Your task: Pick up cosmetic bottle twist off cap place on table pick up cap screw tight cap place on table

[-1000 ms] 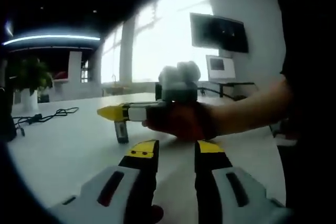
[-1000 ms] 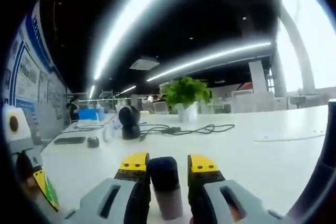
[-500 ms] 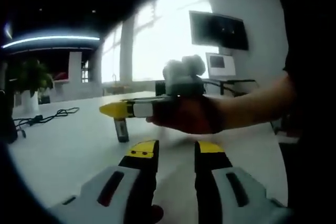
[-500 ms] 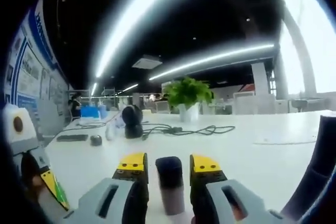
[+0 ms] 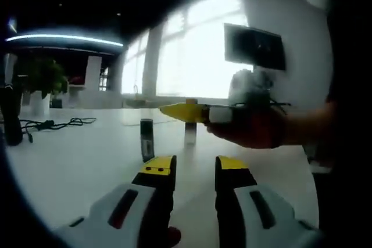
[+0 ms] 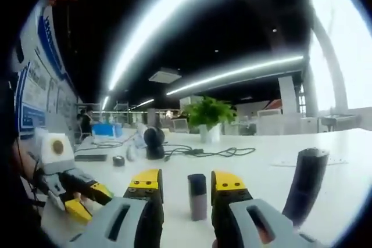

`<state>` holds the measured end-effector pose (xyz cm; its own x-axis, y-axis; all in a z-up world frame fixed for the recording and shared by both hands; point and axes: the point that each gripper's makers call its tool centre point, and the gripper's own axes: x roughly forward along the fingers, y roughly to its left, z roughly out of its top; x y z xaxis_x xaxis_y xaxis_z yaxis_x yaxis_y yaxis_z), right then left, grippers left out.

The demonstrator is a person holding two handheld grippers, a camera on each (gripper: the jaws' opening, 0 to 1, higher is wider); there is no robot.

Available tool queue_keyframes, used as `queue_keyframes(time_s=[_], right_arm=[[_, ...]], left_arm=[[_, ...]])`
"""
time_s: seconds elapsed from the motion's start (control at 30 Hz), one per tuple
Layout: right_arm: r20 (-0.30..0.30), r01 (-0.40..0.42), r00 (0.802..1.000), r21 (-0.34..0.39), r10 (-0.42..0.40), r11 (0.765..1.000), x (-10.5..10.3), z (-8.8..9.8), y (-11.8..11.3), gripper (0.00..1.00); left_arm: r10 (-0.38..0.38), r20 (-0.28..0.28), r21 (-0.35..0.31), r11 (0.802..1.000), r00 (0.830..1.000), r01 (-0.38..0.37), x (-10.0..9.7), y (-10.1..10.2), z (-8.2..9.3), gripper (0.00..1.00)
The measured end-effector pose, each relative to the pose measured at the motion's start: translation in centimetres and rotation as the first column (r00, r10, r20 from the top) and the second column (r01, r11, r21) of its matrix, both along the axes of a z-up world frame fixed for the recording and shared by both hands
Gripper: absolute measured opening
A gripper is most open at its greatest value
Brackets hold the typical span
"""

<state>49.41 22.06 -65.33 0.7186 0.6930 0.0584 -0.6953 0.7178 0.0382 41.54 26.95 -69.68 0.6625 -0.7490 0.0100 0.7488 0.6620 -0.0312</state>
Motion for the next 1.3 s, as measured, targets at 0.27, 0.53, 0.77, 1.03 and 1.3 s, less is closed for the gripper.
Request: queue_keyframes(time_s=[0.27,0.53,0.77,1.03,1.3], right_arm=[[0.011,0.068,0.998,0.018,-0.068,0.998,-2.0,-0.2,-4.3,0.26],[0.004,0.12,0.993,-0.001,-0.12,0.993,-4.0,-2.9,-7.6,0.25],[-0.024,0.124,0.992,-0.006,-0.124,0.992,-5.7,-3.2,-9.5,0.26],[0.011,0.158,0.987,-0.076,-0.158,0.985,-6.3,-4.0,-10.2,0.28],[0.021,0.156,0.988,-0.082,-0.155,0.984,-6.3,-3.9,-10.2,0.27]], left_arm=[[0.006,0.011,-0.006,1.0,1.0,-0.006,0.1,0.2,0.2,0.17],[0.015,0.011,-0.021,1.0,1.0,-0.015,0.2,0.4,0.5,0.17],[0.016,0.009,-0.021,1.0,1.0,-0.016,0.2,0.3,0.5,0.17],[0.015,0.021,0.001,1.0,1.0,-0.015,0.4,0.2,0.4,0.17],[0.008,-0.035,-0.024,1.0,0.999,-0.009,0.6,-0.7,0.2,0.21]])
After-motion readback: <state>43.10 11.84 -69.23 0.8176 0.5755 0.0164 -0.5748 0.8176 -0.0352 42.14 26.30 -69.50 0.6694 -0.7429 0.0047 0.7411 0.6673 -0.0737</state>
